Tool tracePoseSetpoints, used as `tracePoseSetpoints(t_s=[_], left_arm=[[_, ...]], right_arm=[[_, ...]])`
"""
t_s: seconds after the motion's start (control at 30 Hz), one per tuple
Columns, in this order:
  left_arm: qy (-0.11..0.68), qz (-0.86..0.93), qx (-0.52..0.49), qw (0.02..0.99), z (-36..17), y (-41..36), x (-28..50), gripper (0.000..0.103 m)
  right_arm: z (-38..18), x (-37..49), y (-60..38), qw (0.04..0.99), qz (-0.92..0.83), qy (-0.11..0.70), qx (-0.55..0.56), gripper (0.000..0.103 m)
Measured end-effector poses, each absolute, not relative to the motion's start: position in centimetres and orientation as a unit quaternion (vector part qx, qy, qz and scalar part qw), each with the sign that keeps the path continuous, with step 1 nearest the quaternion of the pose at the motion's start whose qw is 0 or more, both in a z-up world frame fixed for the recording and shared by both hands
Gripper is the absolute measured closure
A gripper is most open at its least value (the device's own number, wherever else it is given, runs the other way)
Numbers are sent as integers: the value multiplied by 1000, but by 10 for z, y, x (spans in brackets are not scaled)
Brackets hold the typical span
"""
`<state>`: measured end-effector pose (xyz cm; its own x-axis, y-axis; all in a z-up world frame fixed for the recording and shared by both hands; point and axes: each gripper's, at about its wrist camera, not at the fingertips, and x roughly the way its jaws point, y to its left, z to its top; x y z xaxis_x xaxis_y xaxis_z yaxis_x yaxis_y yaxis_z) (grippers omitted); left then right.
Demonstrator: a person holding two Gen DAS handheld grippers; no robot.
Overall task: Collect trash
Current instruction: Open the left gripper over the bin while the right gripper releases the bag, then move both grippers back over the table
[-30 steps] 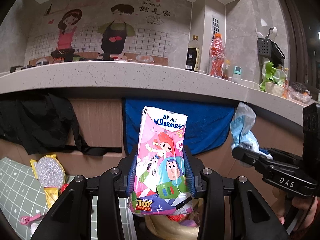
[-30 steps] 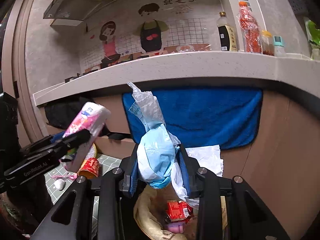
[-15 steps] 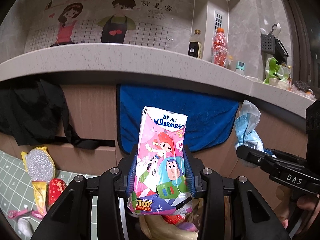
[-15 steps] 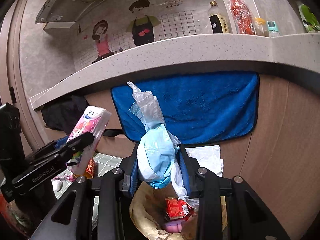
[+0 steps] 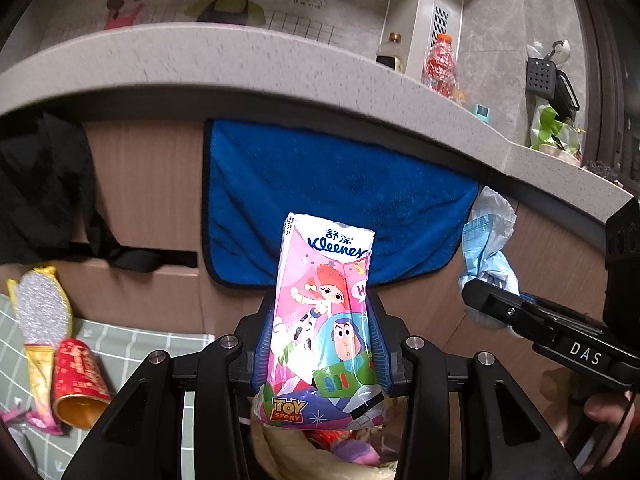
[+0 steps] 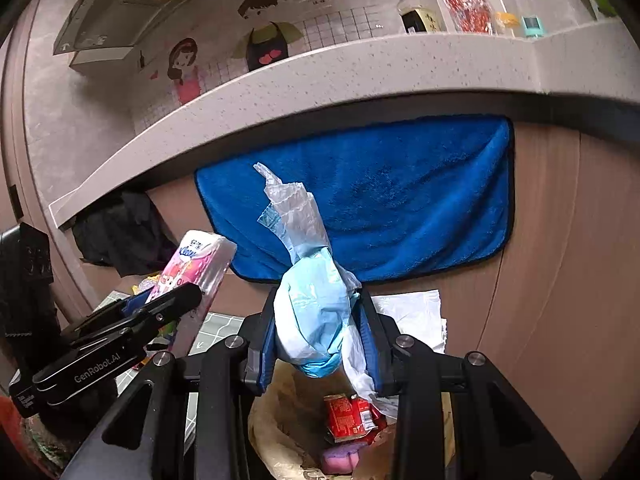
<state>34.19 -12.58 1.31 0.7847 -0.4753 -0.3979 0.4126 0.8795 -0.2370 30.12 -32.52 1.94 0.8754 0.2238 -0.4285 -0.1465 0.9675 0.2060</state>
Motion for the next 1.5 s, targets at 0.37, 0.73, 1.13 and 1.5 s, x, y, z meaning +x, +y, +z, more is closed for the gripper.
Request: tracePoseSetpoints(t_s=[0.37, 0.73, 1.13, 1.5], left_arm=[[296, -291, -122, 902, -19, -114, 378, 41], [231, -160, -64, 958, 17, -46, 336, 40], [232, -101, -77, 964, 13, 32, 301, 40], [240, -96, -136, 956, -17, 139, 306, 39]], right_arm=[[-19, 320, -354, 947, 92, 256, 170, 52], [-6, 300, -322, 960, 77, 248, 104, 52], [7, 288, -254, 963, 124, 224, 88, 52], [-3, 293, -201, 953, 154, 252, 69, 52]])
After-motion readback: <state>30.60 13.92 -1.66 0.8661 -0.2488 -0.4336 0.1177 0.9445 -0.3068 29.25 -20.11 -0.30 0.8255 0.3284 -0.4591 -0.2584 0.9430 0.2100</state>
